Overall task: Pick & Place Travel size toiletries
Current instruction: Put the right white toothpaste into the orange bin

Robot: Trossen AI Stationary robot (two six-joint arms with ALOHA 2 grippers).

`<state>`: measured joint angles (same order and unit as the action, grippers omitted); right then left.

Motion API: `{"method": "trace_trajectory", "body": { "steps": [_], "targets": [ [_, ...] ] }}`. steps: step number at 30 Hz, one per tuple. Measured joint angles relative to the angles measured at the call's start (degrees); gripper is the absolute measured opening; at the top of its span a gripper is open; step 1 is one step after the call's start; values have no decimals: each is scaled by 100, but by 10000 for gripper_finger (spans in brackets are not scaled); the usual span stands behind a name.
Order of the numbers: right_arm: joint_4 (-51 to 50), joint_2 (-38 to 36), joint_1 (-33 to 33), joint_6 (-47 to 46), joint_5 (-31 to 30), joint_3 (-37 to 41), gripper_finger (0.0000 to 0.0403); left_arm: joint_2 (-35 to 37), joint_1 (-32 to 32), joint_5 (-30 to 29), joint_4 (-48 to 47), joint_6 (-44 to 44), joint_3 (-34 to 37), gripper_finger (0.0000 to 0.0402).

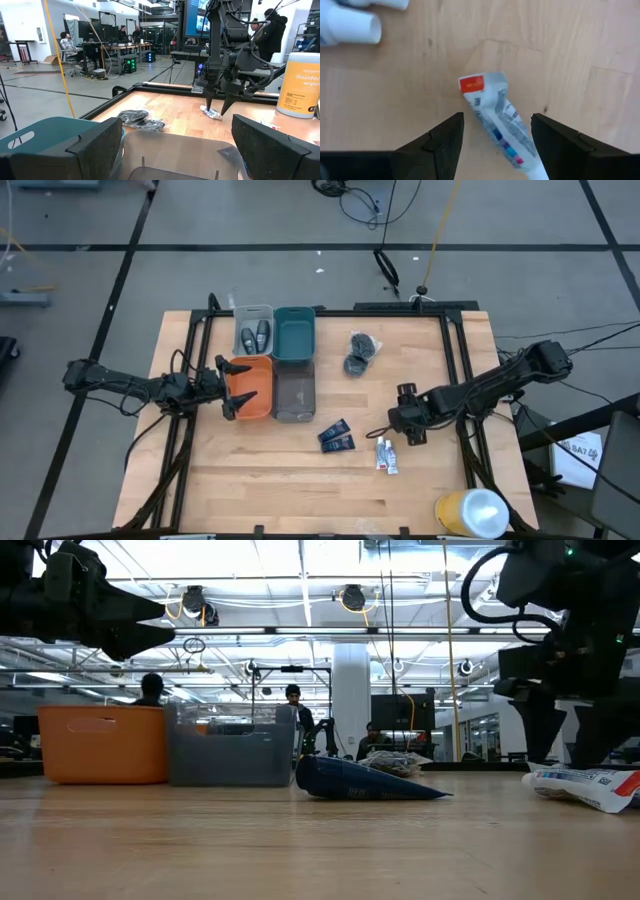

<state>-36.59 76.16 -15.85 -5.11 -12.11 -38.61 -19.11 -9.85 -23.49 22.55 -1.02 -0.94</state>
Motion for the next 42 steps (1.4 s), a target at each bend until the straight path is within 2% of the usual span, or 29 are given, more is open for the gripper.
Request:
{"method": "trace_trajectory", "body": {
  "steps": [6,11,18,21,25,28,31,37,39,42],
  "targets": [
    [55,105,8,21,11,38,218,1,0,0,-1,2,-1,365],
    [379,220,92,-42,203,240,196,0,2,-2,-1,-51,0,365],
    [436,156,87,-170,338,291,125,1,2,-2,34,-3,-1,365],
    [451,78,85,-170,348,299,84,1,2,96,41,310,-1,365],
    [515,-85,88,-159,329,258,32,0,2,540,47,820,-1,365],
    [832,-271,89,-92,322,175,9,-7,0,847,118,886,-1,365],
    [1350,-495,87,39,316,162,12,-108,0,1172,310,883,-1,365],
    [2552,-894,89,337,320,162,19,-578,-4,2854,960,375,-1,365],
    [2960,-964,89,476,322,162,15,-793,-21,3092,1656,156,-1,365],
    [3579,-991,89,690,331,160,11,-1147,-124,3111,2625,152,-1,365]
  ]
}}
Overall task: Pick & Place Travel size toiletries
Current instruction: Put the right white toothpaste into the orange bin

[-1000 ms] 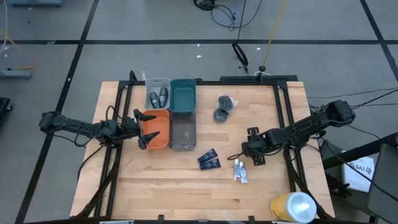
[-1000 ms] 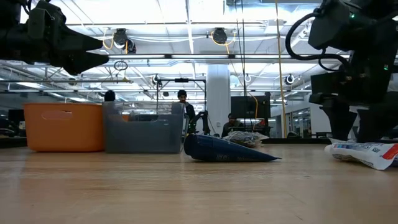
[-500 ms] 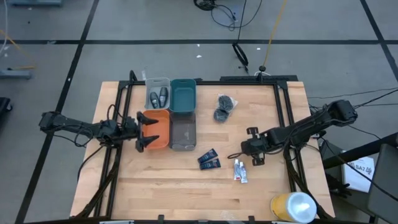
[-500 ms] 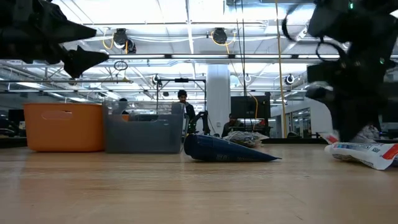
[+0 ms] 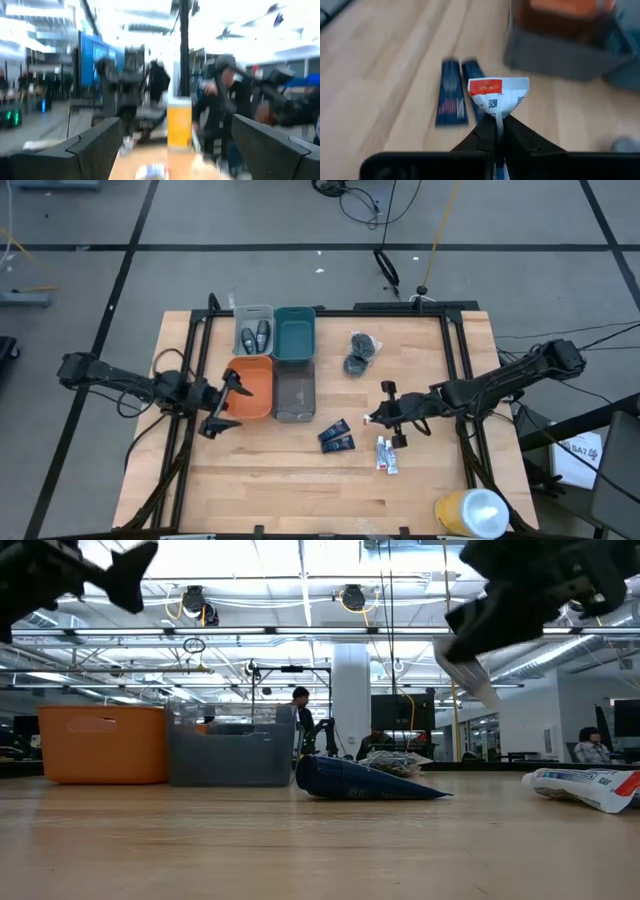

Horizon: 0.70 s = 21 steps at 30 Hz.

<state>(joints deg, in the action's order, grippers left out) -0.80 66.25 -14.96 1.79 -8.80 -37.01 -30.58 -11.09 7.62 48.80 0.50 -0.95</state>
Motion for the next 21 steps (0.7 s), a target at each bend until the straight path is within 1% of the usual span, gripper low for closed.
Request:
{"method": "trace_trajectory", "body": {
  "steps": [2,5,9,12,14,17,21],
  "targets": [
    [370,4,0,166,2,0,12,-241,-50,-12,242,-66,-7,365],
    [895,1,0,409,3,0,13,-588,-100,-79,233,-314,0,365],
    [1584,4,0,757,4,0,12,-1143,-184,-515,337,-445,-21,365],
    [2123,26,0,992,6,0,12,-1699,-248,-809,1109,-290,-103,365],
    [2413,34,0,1144,7,-1,12,-2102,-254,-947,1374,-292,-255,365],
    [2846,59,0,1290,9,-9,12,-2756,-254,-1116,1308,-129,-601,365],
    [3327,136,0,1407,14,-9,12,-3901,-247,-1649,1263,-44,-1317,365]
  ]
}}
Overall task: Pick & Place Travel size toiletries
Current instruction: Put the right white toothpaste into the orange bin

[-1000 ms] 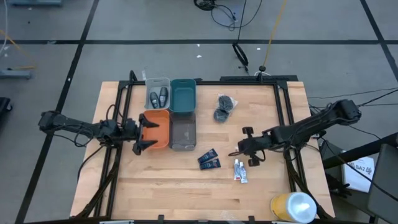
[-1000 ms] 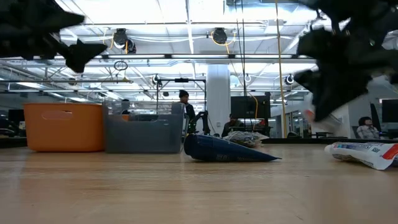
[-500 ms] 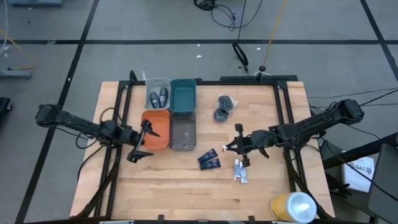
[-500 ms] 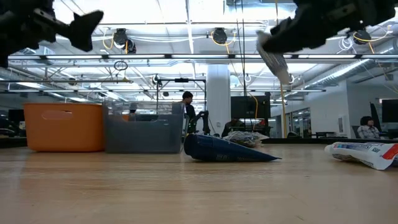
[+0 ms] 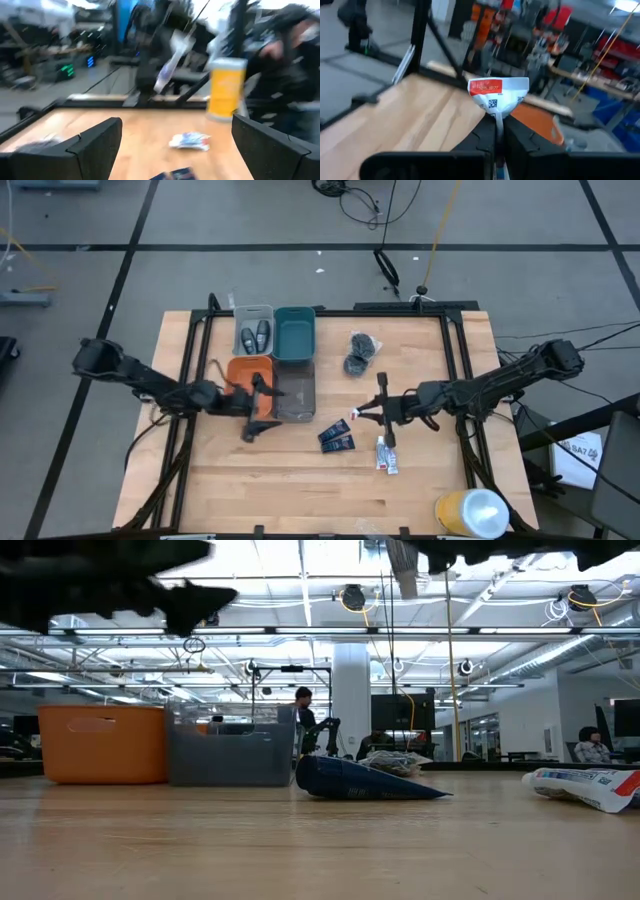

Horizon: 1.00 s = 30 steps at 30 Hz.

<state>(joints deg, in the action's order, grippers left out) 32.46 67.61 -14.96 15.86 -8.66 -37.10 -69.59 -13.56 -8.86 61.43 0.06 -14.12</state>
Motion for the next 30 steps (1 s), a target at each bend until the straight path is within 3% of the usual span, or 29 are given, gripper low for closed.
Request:
{"method": "trace_trajectory", "body": {
  "steps": [7,11,15,22,30],
  "targets": [
    [984,451,-4,86,427,-2,12,-1789,274,-312,-67,47,-1717,365],
    [1125,588,-7,151,421,-2,11,-2263,374,-23,-545,-200,-2595,365],
    [1176,587,-7,181,419,-2,11,-2633,380,-176,-1273,-366,-3203,365],
    [1177,584,-7,282,425,-2,11,-3268,374,-166,-1472,-346,-3857,365],
    [1174,584,-7,282,438,0,11,-3317,346,-171,-1364,-272,-4097,365]
  ]
}}
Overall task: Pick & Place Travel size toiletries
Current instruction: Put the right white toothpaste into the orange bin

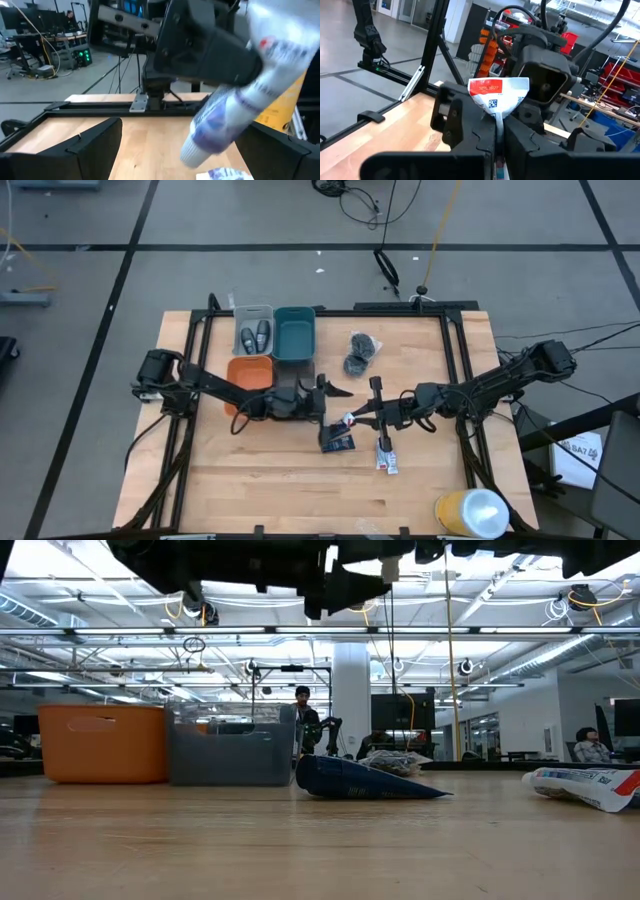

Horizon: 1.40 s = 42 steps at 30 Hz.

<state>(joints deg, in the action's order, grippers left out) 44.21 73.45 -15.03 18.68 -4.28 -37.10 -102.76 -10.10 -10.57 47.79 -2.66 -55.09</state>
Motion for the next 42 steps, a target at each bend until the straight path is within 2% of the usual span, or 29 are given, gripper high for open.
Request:
{"method": "trace_trajectory", "body": {
  "steps": [6,9,14,20,23,31,36,38,42],
  "targets": [
    [6,0,0,-74,7,0,11,-2,-25,16,178,97,-1,365],
    [-14,0,0,-108,10,0,11,-2,10,278,225,90,0,365],
    [25,0,0,-76,10,0,11,-2,135,356,182,280,-1,365],
    [17,0,0,-63,11,0,11,-2,141,474,202,-45,0,349],
    [21,0,-2,-59,5,0,11,-2,150,486,261,-143,0,307],
    [-21,-7,5,-60,-43,0,11,-2,139,522,291,76,0,148],
    [-66,-7,7,-266,-100,0,27,-2,128,520,285,-187,2,56],
    [-72,-7,4,-333,-207,0,42,-2,128,518,285,-208,2,32],
    [-81,-12,-9,-314,-458,0,90,-2,141,556,293,-201,2,15]
  ]
}}
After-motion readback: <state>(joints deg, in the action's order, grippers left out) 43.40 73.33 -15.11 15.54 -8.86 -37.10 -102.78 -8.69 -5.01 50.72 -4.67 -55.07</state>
